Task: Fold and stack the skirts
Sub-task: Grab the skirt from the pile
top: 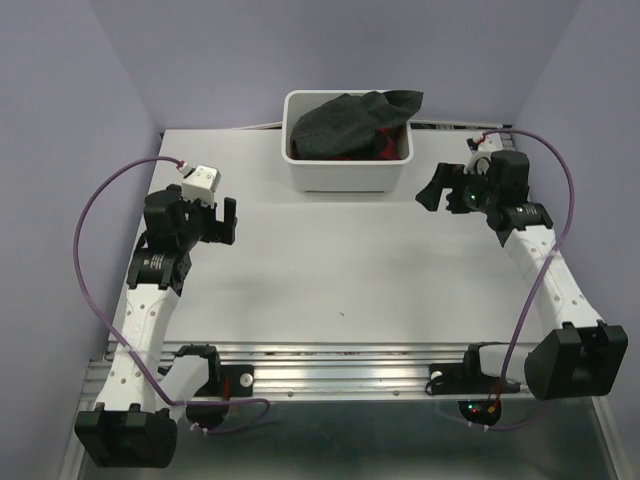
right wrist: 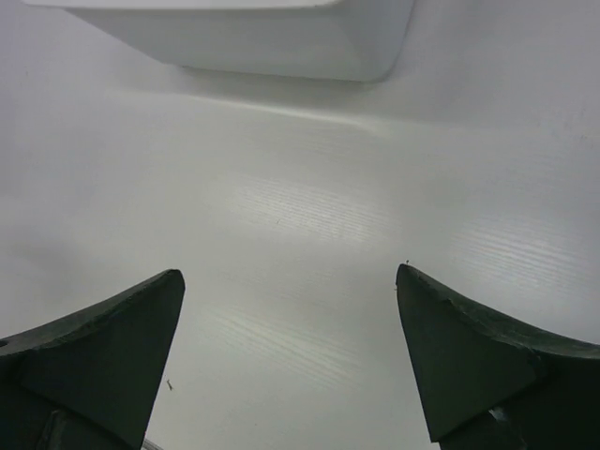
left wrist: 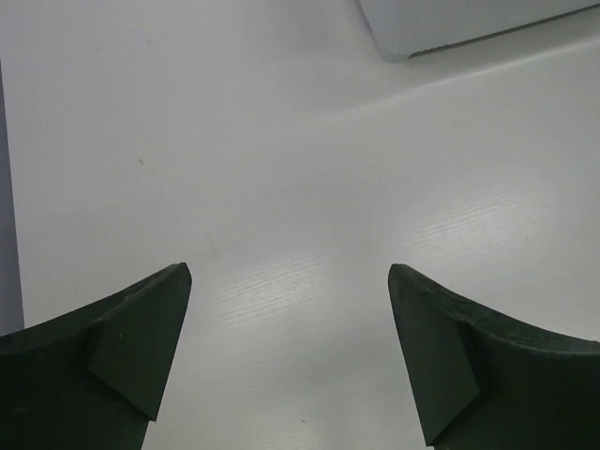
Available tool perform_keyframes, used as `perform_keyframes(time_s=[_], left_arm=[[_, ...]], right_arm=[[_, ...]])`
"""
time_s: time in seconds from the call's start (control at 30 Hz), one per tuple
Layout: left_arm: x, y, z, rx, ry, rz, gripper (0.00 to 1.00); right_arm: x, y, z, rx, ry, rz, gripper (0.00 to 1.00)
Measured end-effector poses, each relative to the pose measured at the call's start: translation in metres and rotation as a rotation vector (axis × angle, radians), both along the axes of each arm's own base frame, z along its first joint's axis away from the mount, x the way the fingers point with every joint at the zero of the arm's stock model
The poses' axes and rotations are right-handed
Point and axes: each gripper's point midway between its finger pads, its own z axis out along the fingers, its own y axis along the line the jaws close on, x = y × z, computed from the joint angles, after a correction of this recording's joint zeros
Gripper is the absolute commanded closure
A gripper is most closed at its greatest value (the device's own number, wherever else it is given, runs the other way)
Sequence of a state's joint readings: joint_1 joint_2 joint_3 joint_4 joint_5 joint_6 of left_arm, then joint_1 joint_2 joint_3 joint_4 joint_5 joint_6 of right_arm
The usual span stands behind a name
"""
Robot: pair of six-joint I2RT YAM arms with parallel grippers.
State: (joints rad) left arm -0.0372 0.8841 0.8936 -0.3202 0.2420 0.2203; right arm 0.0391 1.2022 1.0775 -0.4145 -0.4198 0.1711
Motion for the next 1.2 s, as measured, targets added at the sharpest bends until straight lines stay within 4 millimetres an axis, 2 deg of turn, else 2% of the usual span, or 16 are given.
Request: perform_keyframes(time_s=[0.07, 0.17, 0.2, 0.3, 0.33, 0.43, 0.57, 0.63, 0.73, 0.87, 0.97, 1.07, 1.2], left_arm=[[0.001, 0.002, 0.0, 0.003, 0.001, 0.009, 0.01], [0.007, 0.009, 0.005, 0.002, -0.011, 0.06, 0.01], [0.011, 0.012, 0.01, 0.0, -0.024, 0.087, 0.01], [0.024, 0.022, 0.028, -0.007, -0.082, 0.16, 0.01], [0.029, 0.025, 0.036, -0.014, -0.108, 0.183, 0.01], [0.035, 0.027, 0.047, -0.043, -0.149, 0.215, 0.01], [0.04, 0.022, 0.049, -0.085, -0.155, 0.207, 0.01], [0.042, 0.018, 0.047, -0.109, -0.149, 0.199, 0.01], [0.044, 0.014, 0.044, -0.132, -0.14, 0.188, 0.01], [0.045, 0.01, 0.037, -0.154, -0.126, 0.178, 0.01], [0.046, 0.008, 0.032, -0.176, -0.114, 0.18, 0.01], [0.045, 0.006, 0.026, -0.188, -0.099, 0.181, 0.01], [0.043, 0.004, 0.014, -0.2, -0.073, 0.18, 0.01]], right_arm=[[0.008, 0.0, 0.006, 0.004, -0.004, -0.01, 0.0], [0.035, -0.002, 0.027, 0.007, -0.031, -0.034, 0.0], [0.054, -0.003, 0.04, 0.015, -0.05, -0.051, 0.0], [0.092, -0.004, 0.069, 0.043, -0.093, -0.093, 0.0], [0.112, -0.004, 0.082, 0.059, -0.118, -0.113, 0.0], [0.144, -0.004, 0.106, 0.104, -0.165, -0.149, 0.0], [0.184, 0.0, 0.111, 0.184, -0.166, -0.186, 0.0], [0.205, 0.003, 0.099, 0.226, -0.149, -0.202, 0.0], [0.233, 0.007, 0.071, 0.278, -0.113, -0.224, 0.02], [0.264, 0.009, 0.015, 0.312, -0.034, -0.254, 0.03], [0.282, 0.009, -0.019, 0.319, 0.01, -0.278, 0.04], [0.293, 0.01, -0.033, 0.325, 0.018, -0.292, 0.06], [0.303, 0.015, -0.023, 0.335, -0.021, -0.288, 0.07]])
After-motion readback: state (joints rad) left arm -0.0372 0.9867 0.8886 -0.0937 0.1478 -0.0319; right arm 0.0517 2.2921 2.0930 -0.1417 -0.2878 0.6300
